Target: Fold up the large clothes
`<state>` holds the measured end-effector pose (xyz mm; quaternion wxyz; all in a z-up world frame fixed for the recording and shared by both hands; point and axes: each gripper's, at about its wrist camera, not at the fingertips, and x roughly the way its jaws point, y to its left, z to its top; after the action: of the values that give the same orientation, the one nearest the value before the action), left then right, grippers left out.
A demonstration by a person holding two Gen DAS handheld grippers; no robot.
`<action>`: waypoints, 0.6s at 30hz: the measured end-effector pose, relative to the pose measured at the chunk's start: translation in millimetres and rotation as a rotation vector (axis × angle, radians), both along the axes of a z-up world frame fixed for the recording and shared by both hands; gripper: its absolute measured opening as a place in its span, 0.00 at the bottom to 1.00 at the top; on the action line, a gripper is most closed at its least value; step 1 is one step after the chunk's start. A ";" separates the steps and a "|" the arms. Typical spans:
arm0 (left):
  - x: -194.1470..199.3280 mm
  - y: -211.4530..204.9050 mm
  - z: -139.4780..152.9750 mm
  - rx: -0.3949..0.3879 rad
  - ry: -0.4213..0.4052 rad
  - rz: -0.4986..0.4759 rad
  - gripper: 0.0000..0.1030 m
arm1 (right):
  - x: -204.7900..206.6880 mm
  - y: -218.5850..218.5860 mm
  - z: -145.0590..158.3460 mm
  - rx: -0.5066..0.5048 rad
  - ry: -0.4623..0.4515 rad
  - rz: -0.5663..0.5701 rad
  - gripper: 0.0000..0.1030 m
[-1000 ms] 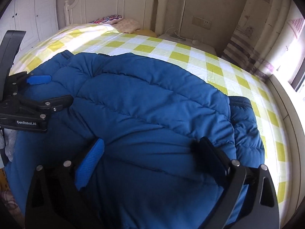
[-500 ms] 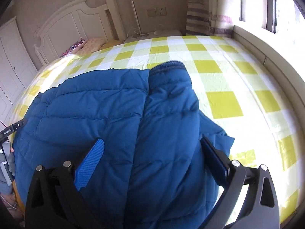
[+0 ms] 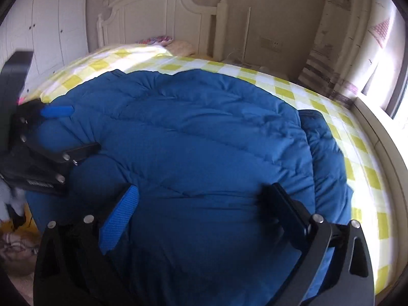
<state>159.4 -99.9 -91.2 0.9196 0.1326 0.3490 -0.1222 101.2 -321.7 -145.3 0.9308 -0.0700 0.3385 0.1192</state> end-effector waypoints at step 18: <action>0.9 8.2 -1.5 -0.033 0.050 -0.005 0.96 | -12.6 -124.9 -13.6 0.245 0.080 -0.209 0.97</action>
<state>160.3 -91.7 -92.6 0.9123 0.1150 0.3696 -0.1336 88.6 -446.6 -158.9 0.9254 0.0847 0.3638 0.0647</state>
